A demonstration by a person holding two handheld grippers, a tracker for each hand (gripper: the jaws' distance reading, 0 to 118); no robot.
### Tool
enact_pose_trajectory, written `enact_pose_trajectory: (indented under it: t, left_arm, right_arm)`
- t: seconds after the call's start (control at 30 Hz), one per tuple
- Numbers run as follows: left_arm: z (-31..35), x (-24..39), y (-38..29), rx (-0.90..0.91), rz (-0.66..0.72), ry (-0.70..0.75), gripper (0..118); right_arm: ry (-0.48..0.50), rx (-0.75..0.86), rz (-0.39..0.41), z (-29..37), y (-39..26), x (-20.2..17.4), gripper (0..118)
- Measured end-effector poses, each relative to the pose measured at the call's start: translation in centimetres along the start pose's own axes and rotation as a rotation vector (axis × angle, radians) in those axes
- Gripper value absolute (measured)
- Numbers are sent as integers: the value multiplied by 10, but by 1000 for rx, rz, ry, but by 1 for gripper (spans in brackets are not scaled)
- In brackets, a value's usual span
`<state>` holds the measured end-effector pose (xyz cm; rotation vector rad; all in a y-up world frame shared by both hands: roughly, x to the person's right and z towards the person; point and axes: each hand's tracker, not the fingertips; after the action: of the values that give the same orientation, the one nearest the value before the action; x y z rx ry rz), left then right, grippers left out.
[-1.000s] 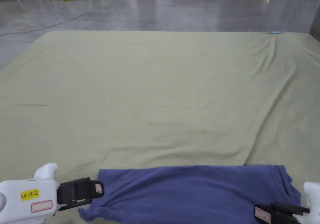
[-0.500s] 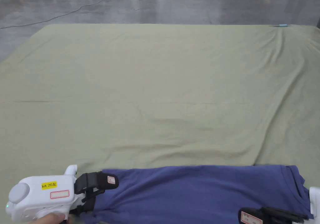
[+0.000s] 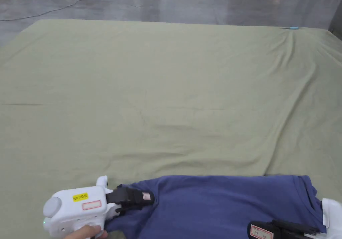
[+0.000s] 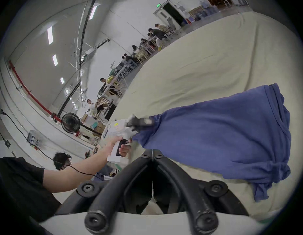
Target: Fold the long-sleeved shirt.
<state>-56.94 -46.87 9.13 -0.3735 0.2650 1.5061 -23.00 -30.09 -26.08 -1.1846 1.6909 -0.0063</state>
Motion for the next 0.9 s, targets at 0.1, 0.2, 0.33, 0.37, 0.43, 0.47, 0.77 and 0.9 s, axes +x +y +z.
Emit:
enact_pose_trajectory:
  t: [0.1, 0.2, 0.33, 0.37, 0.43, 0.47, 0.77, 0.9]
  left_arm:
    - [13, 1, -10, 92, 22, -164, 4]
    - [24, 2, -19, 95, 28, -155, 4]
    - [70, 10, -19, 168, 37, -281, 4]
    - [82, 14, -17, 193, 47, -305, 4]
    - [105, 26, -16, 194, 31, -286, 4]
    - [115, 33, -17, 206, -10, -228, 4]
    - [188, 68, -27, 244, -74, -208, 3]
    - [235, 64, -23, 355, -107, -10, 3]
  right_arm:
    - [-9, 5, -10, 3, -2, 0, 0]
    - [-14, 3, -17, 4, -3, 2, 0]
    - [-33, 8, -11, 7, -2, -1, 0]
    - [-30, 14, -14, 8, -1, -1, 0]
    - [-23, 28, -24, 10, -1, -1, 0]
    - [-22, 33, -29, 11, 0, -2, 0]
    - [-44, 46, -46, 15, -2, -5, 0]
    - [-51, 50, -41, 18, -2, -11, 0]
